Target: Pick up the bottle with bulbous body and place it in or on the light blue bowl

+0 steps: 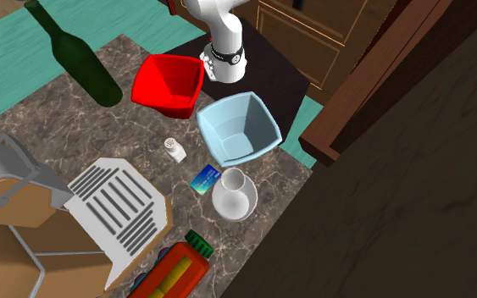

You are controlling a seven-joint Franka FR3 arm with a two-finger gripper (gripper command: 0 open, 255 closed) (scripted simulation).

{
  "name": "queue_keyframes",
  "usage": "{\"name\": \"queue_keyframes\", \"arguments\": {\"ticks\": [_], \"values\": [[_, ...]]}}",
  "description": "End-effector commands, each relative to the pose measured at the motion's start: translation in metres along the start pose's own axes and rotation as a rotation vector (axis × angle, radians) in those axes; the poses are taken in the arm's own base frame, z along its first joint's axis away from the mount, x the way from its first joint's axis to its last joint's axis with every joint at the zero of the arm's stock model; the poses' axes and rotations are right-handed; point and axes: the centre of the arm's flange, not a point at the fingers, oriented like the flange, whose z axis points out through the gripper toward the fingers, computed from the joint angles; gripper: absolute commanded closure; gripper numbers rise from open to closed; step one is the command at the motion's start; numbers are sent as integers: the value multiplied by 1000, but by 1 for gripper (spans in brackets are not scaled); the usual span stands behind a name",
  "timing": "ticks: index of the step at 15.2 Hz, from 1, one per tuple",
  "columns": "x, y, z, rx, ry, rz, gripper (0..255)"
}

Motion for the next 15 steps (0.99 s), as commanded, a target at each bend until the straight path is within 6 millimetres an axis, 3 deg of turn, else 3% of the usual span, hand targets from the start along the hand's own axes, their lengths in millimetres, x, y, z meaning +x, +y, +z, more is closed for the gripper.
{"name": "queue_keyframes", "arguments": {"ticks": [1, 15], "values": [[0, 0, 0, 0, 0, 0, 0], [84, 157, 85, 64, -78, -18, 0]]}}
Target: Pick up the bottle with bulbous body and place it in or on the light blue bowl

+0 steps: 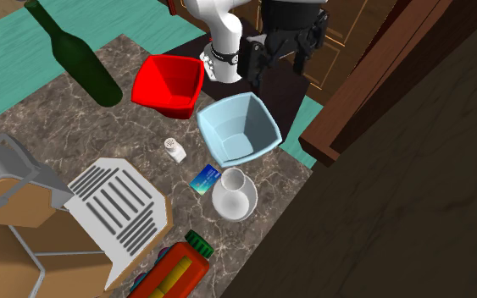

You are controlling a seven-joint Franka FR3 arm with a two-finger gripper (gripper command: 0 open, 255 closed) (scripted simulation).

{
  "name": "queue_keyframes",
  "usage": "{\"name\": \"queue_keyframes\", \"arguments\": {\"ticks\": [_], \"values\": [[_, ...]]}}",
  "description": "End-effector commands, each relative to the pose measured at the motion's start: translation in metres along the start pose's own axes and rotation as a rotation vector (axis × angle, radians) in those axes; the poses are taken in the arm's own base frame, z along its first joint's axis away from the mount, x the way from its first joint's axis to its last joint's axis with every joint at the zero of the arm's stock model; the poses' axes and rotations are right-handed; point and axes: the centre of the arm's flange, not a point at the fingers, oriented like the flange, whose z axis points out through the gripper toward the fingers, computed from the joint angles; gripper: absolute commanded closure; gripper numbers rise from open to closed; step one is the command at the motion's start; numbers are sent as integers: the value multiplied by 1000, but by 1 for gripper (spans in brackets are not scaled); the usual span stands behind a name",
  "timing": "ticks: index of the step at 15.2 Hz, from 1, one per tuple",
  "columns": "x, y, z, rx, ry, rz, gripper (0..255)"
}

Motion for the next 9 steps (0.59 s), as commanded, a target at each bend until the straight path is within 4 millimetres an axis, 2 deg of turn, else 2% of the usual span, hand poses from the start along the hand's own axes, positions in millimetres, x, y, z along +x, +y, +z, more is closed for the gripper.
{"name": "queue_keyframes", "arguments": {"ticks": [1, 9], "values": [[10, 25, 11, 8, -11, -3, 0], [59, 115, 58, 45, -56, -13, 0]]}}
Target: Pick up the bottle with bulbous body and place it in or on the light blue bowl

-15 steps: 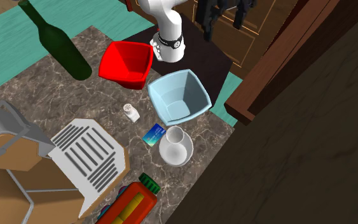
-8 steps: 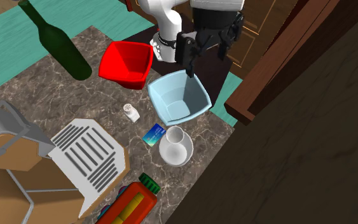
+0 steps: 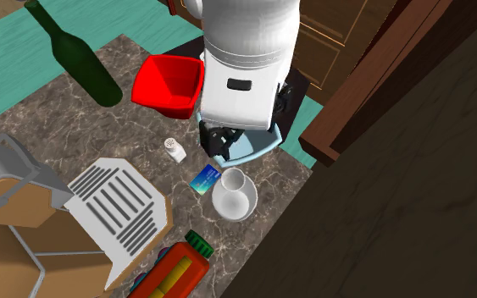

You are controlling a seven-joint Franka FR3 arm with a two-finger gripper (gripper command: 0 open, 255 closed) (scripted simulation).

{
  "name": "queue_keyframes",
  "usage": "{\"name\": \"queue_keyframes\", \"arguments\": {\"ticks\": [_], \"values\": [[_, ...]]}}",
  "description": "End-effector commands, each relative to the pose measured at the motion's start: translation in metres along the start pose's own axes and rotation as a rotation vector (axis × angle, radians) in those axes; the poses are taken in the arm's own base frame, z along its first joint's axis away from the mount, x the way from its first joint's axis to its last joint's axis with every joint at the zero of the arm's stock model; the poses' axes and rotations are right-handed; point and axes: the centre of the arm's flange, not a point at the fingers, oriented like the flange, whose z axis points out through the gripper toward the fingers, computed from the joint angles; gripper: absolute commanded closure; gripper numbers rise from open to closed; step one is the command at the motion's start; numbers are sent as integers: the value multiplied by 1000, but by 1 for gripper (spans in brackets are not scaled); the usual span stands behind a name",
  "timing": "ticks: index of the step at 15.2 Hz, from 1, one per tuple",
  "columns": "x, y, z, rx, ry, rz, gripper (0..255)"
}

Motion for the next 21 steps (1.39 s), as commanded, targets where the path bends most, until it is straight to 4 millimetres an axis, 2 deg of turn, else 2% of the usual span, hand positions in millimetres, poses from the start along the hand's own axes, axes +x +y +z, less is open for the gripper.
{"name": "queue_keyframes", "arguments": {"ticks": [1, 4, 12, 19, 20, 21], "values": [[13, 25, 10, 9, -11, -4, 0], [30, 56, 26, 21, -27, -7, 0], [29, 56, 66, 21, -27, -7, 0], [29, 56, 66, 22, -27, -7, 0], [29, 56, 66, 22, -27, -7, 255], [29, 56, 66, 22, -27, -7, 255]]}}
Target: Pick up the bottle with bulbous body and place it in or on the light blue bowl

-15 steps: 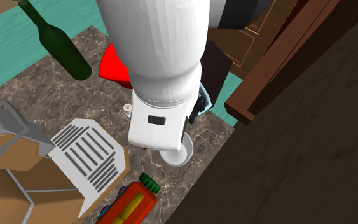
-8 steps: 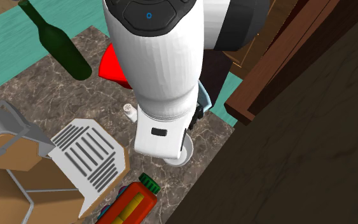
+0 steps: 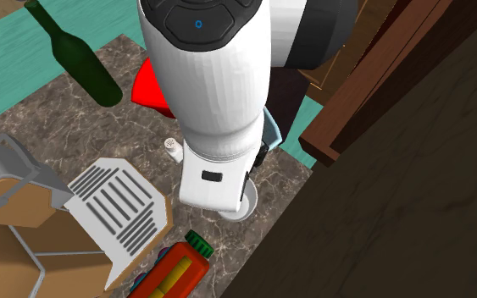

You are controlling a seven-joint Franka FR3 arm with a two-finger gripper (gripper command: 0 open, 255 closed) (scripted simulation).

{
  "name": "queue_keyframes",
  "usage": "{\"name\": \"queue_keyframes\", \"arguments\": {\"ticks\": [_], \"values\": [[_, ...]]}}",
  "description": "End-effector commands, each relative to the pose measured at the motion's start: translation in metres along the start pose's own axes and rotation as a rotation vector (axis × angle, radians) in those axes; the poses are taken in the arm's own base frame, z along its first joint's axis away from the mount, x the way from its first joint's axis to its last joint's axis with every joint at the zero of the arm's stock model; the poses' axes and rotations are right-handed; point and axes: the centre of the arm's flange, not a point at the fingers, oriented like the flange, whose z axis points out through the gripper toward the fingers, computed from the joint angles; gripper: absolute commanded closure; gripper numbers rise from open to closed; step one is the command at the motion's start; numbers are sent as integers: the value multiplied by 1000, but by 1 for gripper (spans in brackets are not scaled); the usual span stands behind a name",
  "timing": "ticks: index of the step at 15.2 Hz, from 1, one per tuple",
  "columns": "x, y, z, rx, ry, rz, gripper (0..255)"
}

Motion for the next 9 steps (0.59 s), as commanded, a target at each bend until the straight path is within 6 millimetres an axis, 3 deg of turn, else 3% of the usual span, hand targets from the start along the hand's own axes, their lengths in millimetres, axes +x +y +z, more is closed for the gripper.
{"name": "queue_keyframes", "arguments": {"ticks": [1, 9], "values": [[0, 0, 0, 0, 0, 0, 255], [0, 0, -5, 0, 0, 0, 255]]}}
